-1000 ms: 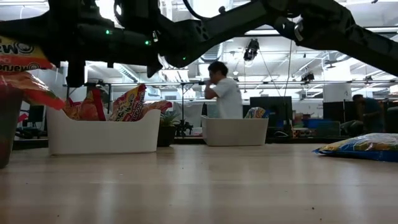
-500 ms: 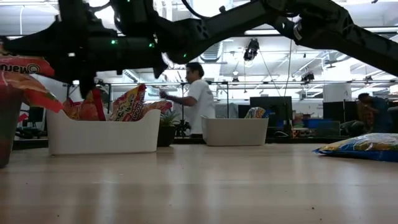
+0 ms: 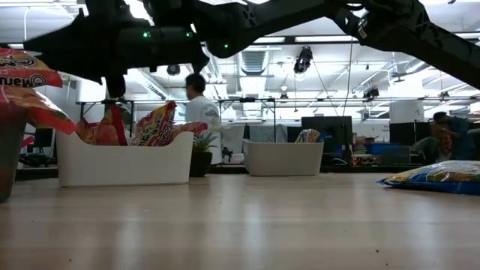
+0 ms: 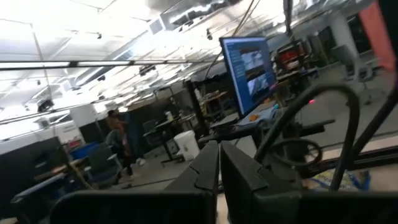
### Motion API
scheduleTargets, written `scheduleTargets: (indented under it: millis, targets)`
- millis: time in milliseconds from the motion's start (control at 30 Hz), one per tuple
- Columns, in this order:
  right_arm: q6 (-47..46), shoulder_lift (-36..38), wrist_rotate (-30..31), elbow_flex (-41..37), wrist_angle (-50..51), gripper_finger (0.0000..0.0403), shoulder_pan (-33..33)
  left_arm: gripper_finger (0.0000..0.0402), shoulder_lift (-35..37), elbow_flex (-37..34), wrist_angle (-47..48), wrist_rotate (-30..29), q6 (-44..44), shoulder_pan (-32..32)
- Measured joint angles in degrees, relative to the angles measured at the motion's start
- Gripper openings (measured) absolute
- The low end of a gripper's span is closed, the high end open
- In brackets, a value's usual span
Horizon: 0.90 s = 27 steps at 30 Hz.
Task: Sort Maruchan noodles
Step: Put the orange noodle pack into the black bin
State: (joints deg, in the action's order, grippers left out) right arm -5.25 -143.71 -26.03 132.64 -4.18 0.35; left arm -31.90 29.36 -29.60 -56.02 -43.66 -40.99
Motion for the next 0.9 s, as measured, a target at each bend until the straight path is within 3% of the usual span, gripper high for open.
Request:
scheduleTargets:
  millis: [300, 533, 700, 900]
  targets:
    - [0.7, -3.9, 2.3, -0.3, -5.1, 0.0038, 1.3, 0.0000, 0.5, 0.0, 0.1, 0.0, 0.0, -1.4]
    - [-1.1, -2.0, -1.3, 0.0, -4.1, 0.0044, 0.9, 0.0000, 0.1, 0.0, 0.1, 0.0, 0.0, -1.4]
    - [2.2, 2.9, -4.4, 0.1, 4.8, 0.0061, 1.0, 0.0000, 0.1, 0.0, 0.4, -0.1, 0.0, -1.4]
    - [11.4, 11.8, -3.8, -3.2, 20.4, 0.0058, 2.3, 0.0000, -0.3, 0.0, 0.5, -0.4, 2.0, -1.4]
